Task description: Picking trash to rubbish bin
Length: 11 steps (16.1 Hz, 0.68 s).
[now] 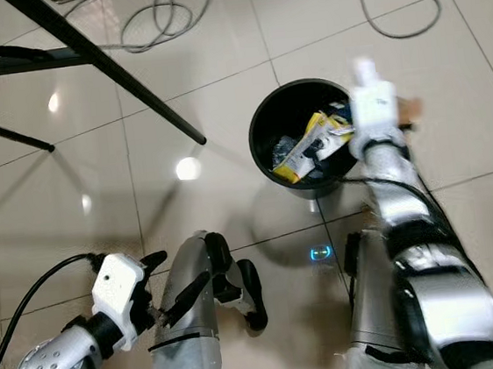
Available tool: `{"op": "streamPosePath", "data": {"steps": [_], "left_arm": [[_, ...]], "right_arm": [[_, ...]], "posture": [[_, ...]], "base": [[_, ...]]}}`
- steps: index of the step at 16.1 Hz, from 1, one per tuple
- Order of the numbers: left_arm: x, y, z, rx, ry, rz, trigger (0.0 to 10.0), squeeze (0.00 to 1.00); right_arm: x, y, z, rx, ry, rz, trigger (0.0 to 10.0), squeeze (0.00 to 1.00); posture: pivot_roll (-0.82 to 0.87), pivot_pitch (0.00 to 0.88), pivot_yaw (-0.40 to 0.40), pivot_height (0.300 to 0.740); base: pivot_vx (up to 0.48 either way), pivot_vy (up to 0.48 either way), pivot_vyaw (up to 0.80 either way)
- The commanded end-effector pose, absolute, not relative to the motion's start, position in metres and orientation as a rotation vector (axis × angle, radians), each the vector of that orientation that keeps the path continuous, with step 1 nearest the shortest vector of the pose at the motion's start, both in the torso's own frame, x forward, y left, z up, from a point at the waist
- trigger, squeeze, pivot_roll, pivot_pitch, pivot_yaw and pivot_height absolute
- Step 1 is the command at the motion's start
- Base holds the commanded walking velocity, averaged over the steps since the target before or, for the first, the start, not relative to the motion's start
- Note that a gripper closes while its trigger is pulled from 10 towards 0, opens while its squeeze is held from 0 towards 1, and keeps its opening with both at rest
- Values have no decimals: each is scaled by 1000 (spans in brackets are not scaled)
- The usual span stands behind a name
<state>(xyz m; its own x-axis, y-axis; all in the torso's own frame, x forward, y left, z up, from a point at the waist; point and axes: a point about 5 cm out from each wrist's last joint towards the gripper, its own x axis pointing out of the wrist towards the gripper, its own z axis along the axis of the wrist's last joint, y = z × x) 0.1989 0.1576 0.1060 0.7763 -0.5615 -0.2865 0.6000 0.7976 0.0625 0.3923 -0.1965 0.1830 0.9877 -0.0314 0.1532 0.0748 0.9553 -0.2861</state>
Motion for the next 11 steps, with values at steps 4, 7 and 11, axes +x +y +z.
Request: {"op": "streamPosePath", "data": {"steps": [4,7,11], "left_arm": [[186,172,103,170,317,-568,10000,0],[180,175,104,174,323,-546,10000,0],[174,177,107,180,331,-535,10000,0]], "right_arm": [[403,-158,194,-293,-166,68,10000,0],[407,-136,204,-285,-201,134,10000,0],[406,-119,202,-263,-213,195,10000,0]], "posture": [[255,561,223,590],[278,569,216,590],[299,591,218,590]], "base": [[0,0,0],[0,0,0],[0,0,0]]}}
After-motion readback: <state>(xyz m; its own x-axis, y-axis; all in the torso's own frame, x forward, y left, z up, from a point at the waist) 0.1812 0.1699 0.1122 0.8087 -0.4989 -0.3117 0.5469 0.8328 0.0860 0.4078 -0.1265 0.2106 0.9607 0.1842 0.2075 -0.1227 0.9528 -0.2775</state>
